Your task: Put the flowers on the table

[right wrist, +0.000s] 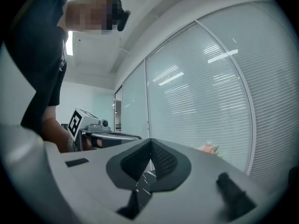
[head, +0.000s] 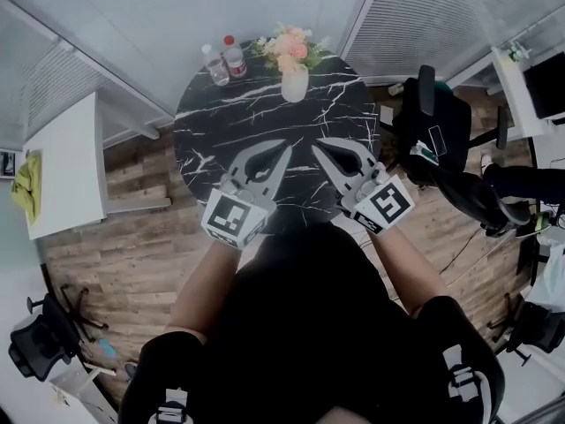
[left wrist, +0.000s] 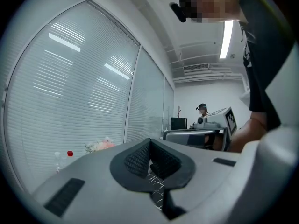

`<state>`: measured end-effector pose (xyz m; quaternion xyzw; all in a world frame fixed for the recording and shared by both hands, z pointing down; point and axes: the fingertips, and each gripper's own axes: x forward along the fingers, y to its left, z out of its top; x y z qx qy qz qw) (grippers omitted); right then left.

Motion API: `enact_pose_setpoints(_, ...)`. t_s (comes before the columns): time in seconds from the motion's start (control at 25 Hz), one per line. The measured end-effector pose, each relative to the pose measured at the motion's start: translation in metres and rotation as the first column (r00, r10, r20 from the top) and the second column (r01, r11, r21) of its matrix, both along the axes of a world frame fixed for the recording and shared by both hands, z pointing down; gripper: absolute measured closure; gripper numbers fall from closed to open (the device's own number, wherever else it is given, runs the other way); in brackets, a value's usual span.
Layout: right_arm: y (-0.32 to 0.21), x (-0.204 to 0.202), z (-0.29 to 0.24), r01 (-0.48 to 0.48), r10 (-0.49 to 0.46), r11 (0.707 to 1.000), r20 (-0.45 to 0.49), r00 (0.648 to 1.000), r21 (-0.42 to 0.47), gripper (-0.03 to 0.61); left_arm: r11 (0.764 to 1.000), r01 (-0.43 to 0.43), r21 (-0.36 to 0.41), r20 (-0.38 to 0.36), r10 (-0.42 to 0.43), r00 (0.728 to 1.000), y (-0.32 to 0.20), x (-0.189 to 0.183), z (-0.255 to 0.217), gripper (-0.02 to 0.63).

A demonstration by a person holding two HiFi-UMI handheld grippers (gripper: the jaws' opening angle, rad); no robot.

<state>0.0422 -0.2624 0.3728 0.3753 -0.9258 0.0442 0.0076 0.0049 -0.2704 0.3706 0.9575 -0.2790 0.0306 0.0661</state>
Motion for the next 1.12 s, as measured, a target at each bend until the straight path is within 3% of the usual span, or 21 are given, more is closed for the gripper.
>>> enact_pose_setpoints(1.12,0.0081,-0.0015,-0.0023,0.025,-0.025,1.000,-0.006,1.000,0.004,0.558,0.999,0.025,0.026,0.016,-0.025,1.000,0.0062,-0.0018,-0.0047,0.601)
